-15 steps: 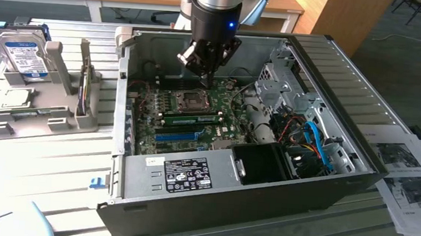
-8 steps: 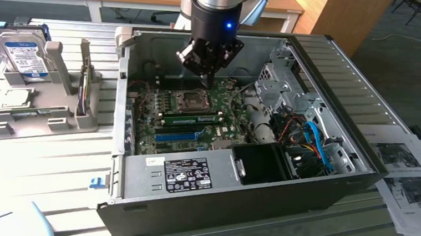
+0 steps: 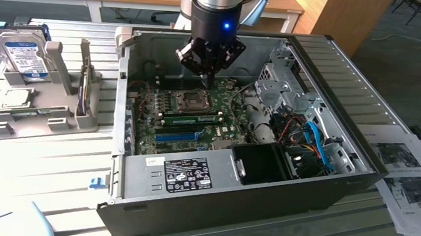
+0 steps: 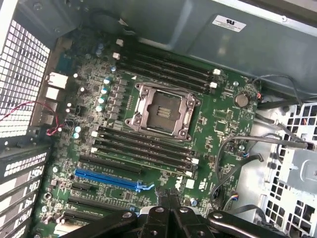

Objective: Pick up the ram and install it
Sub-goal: 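Press down the ram until it locks into place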

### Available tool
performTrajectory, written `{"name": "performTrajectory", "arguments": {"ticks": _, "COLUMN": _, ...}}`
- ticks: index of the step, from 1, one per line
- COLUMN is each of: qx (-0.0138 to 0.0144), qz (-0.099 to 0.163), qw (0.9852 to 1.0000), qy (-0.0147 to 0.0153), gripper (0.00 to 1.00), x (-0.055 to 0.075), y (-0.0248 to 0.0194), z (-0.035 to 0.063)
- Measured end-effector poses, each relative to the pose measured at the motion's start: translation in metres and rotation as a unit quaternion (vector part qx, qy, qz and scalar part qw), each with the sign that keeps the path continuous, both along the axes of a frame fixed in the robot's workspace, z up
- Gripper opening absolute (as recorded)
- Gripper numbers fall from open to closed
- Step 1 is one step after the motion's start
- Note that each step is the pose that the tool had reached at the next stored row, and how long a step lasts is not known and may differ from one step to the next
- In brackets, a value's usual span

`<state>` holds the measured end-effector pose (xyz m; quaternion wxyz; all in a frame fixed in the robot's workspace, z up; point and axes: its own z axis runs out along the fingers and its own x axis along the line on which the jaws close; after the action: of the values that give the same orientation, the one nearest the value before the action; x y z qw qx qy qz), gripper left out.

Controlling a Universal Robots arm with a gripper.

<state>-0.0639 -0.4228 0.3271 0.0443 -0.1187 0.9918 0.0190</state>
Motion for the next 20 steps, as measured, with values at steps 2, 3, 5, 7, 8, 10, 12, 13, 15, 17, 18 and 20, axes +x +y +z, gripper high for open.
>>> {"name": "performTrajectory", "arguments": {"ticks": 2, "qx": -0.0002, "qz": 0.000, "qw": 1.0000, "qy": 0.0000, "gripper": 0.09, "x": 0.0000, "y": 0.0001, "z": 0.0000}}
{"name": "performTrajectory", "arguments": {"ticks": 3, "qx": -0.0009, "qz": 0.000, "qw": 1.0000, "qy": 0.0002, "gripper": 0.09, "x": 0.0001, "y": 0.0005, "z": 0.0000}}
{"name": "performTrajectory", "arguments": {"ticks": 5, "qx": -0.0010, "qz": -0.001, "qw": 1.0000, "qy": 0.0002, "gripper": 0.09, "x": 0.0006, "y": 0.0011, "z": 0.0000}}
{"name": "performTrajectory", "arguments": {"ticks": 7, "qx": -0.0010, "qz": -0.006, "qw": 1.0000, "qy": 0.0009, "gripper": 0.09, "x": 0.0044, "y": 0.0021, "z": 0.0000}}
{"name": "performTrajectory", "arguments": {"ticks": 8, "qx": -0.0010, "qz": -0.006, "qw": 1.0000, "qy": 0.0008, "gripper": 0.09, "x": 0.0045, "y": 0.0021, "z": 0.0000}}
{"name": "performTrajectory", "arguments": {"ticks": 10, "qx": -0.0010, "qz": -0.007, "qw": 1.0000, "qy": 0.0019, "gripper": 0.09, "x": 0.0043, "y": 0.0021, "z": 0.0000}}
{"name": "performTrajectory", "arguments": {"ticks": 12, "qx": -0.0010, "qz": -0.011, "qw": 0.9999, "qy": 0.0103, "gripper": 0.09, "x": 0.0043, "y": 0.0021, "z": -0.0001}}
{"name": "performTrajectory", "arguments": {"ticks": 13, "qx": -0.0010, "qz": -0.013, "qw": 0.9998, "qy": 0.0149, "gripper": 0.09, "x": 0.0043, "y": 0.0021, "z": -0.0001}}
{"name": "performTrajectory", "arguments": {"ticks": 15, "qx": -0.0011, "qz": -0.018, "qw": 0.9996, "qy": 0.0221, "gripper": 0.09, "x": 0.0043, "y": 0.0021, "z": -0.0001}}
{"name": "performTrajectory", "arguments": {"ticks": 17, "qx": -0.0011, "qz": -0.023, "qw": 0.9994, "qy": 0.0265, "gripper": 0.09, "x": 0.0042, "y": 0.0021, "z": 0.0000}}
{"name": "performTrajectory", "arguments": {"ticks": 18, "qx": -0.0011, "qz": -0.025, "qw": 0.9993, "qy": 0.0275, "gripper": 0.09, "x": 0.0042, "y": 0.0021, "z": 0.0000}}
{"name": "performTrajectory", "arguments": {"ticks": 20, "qx": -0.0010, "qz": -0.027, "qw": 0.9993, "qy": 0.0278, "gripper": 0.09, "x": 0.0042, "y": 0.0021, "z": 0.0000}}
